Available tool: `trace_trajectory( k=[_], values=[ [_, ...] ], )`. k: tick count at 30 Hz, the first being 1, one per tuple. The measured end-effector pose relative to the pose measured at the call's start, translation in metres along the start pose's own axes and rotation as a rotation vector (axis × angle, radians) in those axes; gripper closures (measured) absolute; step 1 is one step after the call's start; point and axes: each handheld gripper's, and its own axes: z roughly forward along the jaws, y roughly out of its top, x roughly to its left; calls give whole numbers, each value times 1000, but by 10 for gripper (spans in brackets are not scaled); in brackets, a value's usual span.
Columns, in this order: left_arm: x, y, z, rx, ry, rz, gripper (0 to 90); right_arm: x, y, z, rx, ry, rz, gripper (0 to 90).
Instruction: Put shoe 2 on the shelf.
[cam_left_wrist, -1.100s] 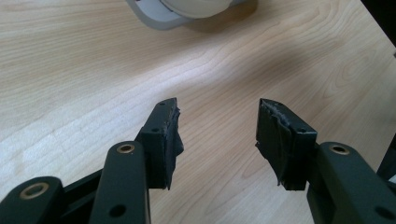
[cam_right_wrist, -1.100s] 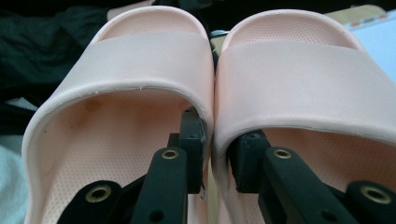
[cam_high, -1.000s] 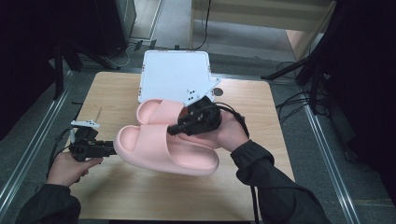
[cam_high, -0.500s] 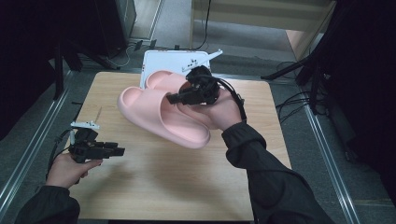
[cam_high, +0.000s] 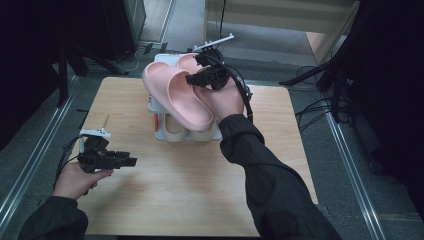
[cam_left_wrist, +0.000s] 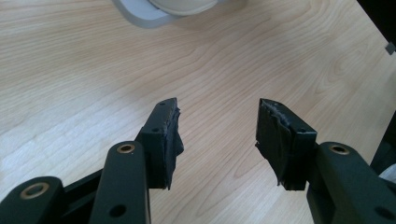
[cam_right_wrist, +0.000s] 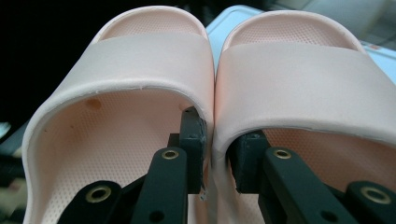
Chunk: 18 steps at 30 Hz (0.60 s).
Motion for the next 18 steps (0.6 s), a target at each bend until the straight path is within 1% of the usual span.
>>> trace_trajectory(
  k=[1,2,3,4,5,6,7,8,9,10,14,15,16,17,18],
  values=[
    [-1,1,1,-1,0,2,488,0,3,4,-7,-31,24,775],
    [-2,3,3,1,-6,3,488,0,5,6,-9,-53,35,774],
    [-2,4,4,6,-11,13,490,0,8,11,-11,-93,49,774],
    [-2,6,5,9,-15,19,491,1,10,15,-9,-122,55,774],
    [-3,8,7,7,-21,22,492,2,11,18,-7,-143,68,774],
    [-3,8,7,7,-21,22,492,2,11,18,-7,-143,68,774],
    [-3,10,9,7,-26,29,492,3,13,22,-7,-170,80,774],
    [-3,12,11,9,-33,28,493,4,15,26,-13,-191,102,772],
    [-4,14,13,13,-37,32,492,5,18,31,-25,-215,142,770],
    [-4,17,16,19,-42,43,492,6,19,33,-28,-222,152,770],
    [-6,22,22,27,-60,63,492,5,22,43,-30,-278,214,771],
    [-7,23,23,30,-62,65,493,5,23,45,-35,-291,242,772],
    [-7,24,24,33,-64,68,493,4,23,47,-40,-304,258,771],
    [-7,26,25,40,-68,80,493,4,24,49,-42,-314,269,771],
    [-7,26,25,40,-68,80,493,4,24,49,-42,-314,269,771]
  ],
)
